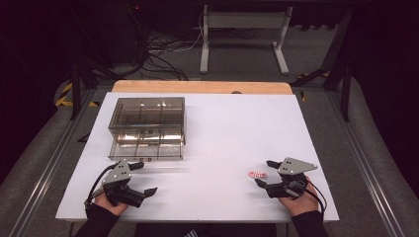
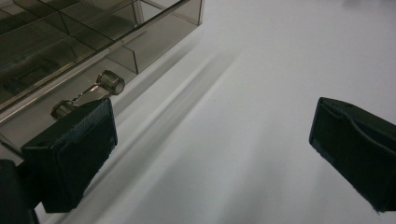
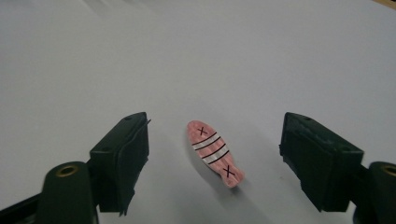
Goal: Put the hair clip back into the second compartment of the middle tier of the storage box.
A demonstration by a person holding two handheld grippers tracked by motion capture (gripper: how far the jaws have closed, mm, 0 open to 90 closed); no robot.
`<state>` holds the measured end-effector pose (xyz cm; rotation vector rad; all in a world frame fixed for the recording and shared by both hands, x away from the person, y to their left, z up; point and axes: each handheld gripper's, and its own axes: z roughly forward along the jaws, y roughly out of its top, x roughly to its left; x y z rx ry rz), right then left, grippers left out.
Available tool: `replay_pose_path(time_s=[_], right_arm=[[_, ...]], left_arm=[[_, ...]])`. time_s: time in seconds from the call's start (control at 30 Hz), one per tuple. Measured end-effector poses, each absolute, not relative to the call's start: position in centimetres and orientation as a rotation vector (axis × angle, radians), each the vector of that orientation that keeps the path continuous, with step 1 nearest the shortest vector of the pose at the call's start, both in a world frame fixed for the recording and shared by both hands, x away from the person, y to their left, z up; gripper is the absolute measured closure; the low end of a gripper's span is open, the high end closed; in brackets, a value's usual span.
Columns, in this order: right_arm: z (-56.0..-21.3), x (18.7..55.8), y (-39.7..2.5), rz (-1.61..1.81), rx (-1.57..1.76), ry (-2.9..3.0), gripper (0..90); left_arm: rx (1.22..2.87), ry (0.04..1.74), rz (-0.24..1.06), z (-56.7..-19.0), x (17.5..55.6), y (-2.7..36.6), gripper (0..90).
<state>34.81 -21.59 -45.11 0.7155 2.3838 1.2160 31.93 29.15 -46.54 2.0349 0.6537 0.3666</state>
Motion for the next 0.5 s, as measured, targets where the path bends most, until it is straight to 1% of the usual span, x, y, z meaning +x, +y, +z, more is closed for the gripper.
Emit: replay_pose_path(time_s=[0.23, 0.27, 0.3, 0.33, 0.5], right_arm=[[-45.2, 35.3, -21.1, 1.143, 0.703, 2.429, 34.6], [-45.2, 35.4, -21.0, 1.135, 0.7, 2.43, 36.3], [-45.2, 35.5, -20.8, 1.114, 0.696, 2.439, 40.2], [-45.2, 35.5, -20.8, 1.114, 0.696, 2.439, 40.2], [-45.4, 35.9, -20.4, 1.069, 0.709, 2.487, 49.0]], left_arm=[[2.036, 0.655, 0.364, -46.5, 31.9, 29.1, 2.0], [2.036, 0.655, 0.363, -46.5, 31.9, 29.1, 2.0], [2.035, 0.655, 0.363, -46.5, 31.9, 29.1, 2.1], [2.035, 0.654, 0.364, -46.5, 31.9, 29.1, 2.1], [2.036, 0.655, 0.358, -46.5, 31.9, 29.1, 2.2]])
